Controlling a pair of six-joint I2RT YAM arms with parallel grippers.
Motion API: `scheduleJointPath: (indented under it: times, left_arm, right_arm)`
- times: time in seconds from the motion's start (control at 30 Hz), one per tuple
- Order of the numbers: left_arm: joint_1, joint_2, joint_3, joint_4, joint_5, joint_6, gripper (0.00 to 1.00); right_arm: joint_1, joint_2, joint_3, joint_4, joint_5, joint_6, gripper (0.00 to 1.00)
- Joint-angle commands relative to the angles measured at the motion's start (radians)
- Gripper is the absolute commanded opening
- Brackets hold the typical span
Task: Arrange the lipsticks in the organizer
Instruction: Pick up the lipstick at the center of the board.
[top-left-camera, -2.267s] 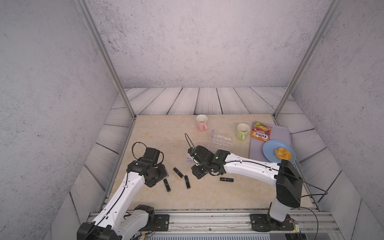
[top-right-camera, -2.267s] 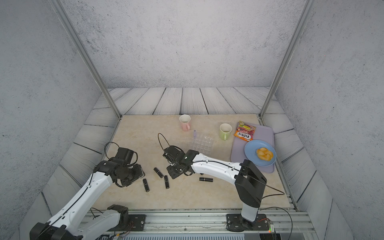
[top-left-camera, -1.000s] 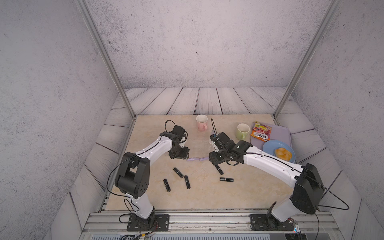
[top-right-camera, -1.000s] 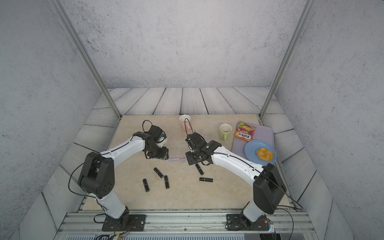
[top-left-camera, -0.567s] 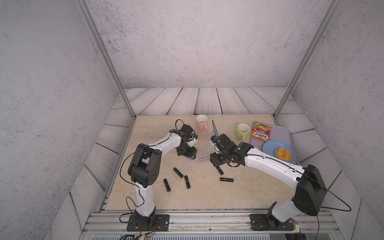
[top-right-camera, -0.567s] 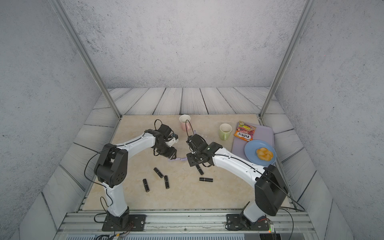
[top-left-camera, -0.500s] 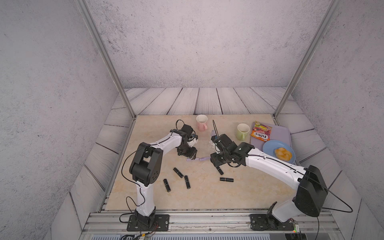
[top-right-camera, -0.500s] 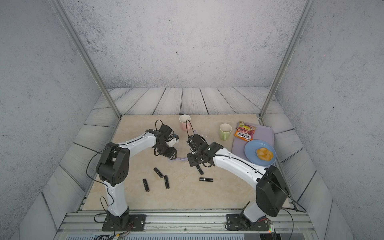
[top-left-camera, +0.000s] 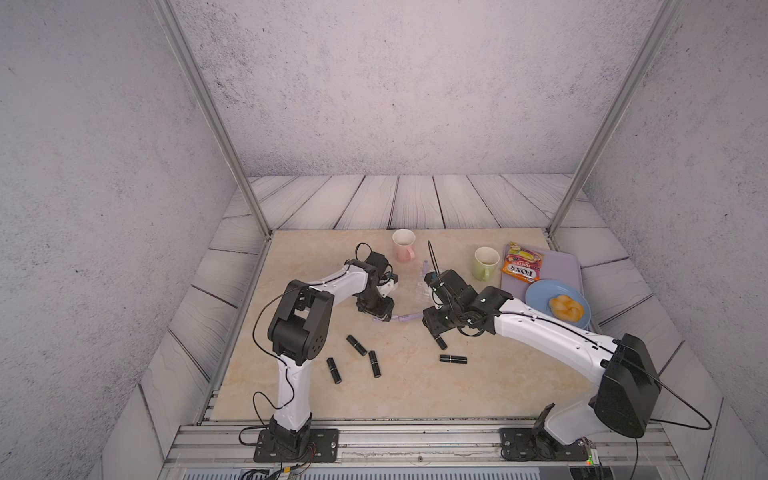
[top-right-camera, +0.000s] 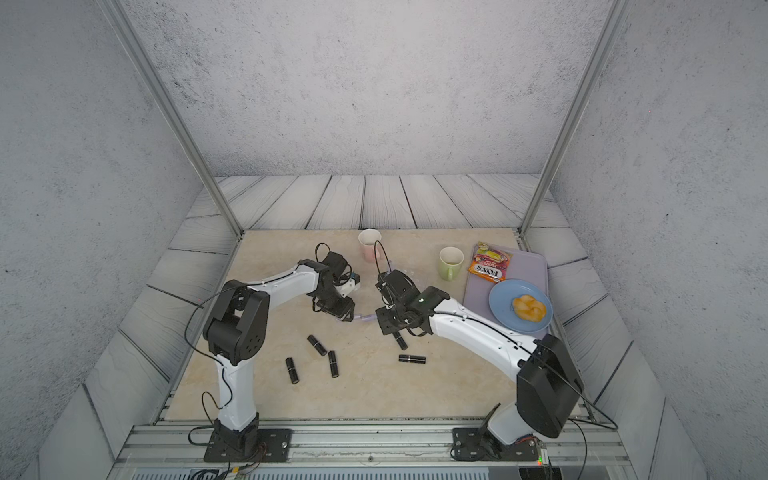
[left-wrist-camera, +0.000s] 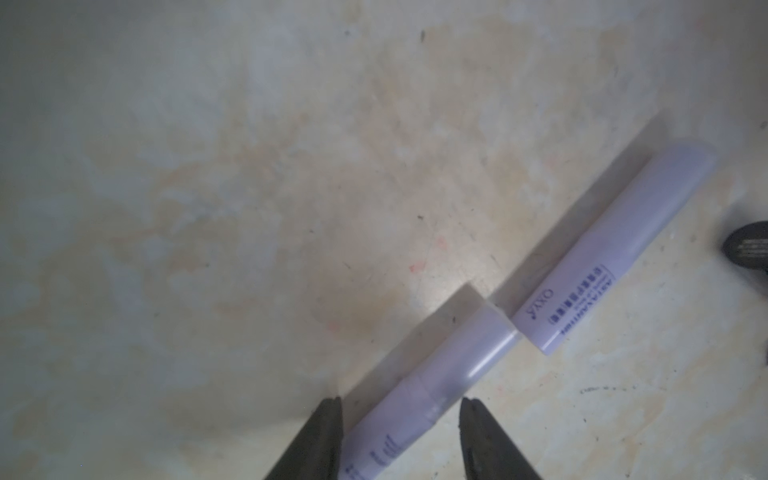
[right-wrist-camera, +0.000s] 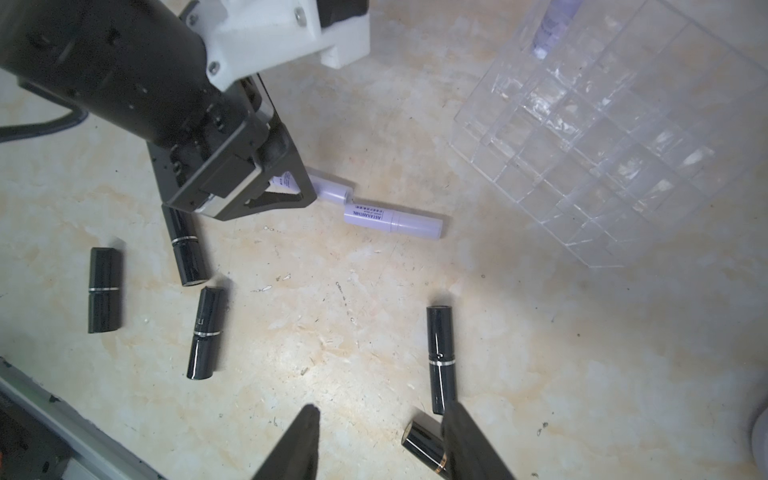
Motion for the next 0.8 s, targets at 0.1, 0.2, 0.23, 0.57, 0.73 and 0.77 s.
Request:
scheduleJointPath:
  times: [0.1, 0.2, 0.23, 0.57, 0.73, 0.77]
  left_arm:
    - [-0.035, 0.011, -0.027, -0.041, -0.046, 0.011, 0.47]
    - [-0.045, 0.002, -0.044, -0.046, -0.074, -0.007, 0.42]
    - [-0.047, -0.003, -0.055, -0.045, -0.085, -0.015, 0.4]
    - [-0.069, -0.007, -0.081, -0.059, -0.19, -0.029, 0.11]
    - [-0.07, -0.101, -0.08, -0.059, -0.169, -0.037, 0.06]
    - [-0.07, -0.131, -0.082, -0.06, -0.165, -0.04, 0.06]
  right_arm:
    - [-0.005, -0.018, -0.006, 0.003, 0.001, -0.001, 0.51]
    - [-0.004, -0.016, -0.007, 0.003, 0.001, -0.002, 0.51]
    - [-0.004, -0.016, -0.008, 0.003, 0.0, 0.0, 0.5]
    - [-0.004, -0.017, 0.001, 0.008, -0.022, 0.014, 0.5]
    - [-0.043, -0.042, 0.02, 0.003, -0.091, 0.064, 0.5]
    - [-0.06, -0.051, 0.02, 0.006, -0.123, 0.082, 0.5]
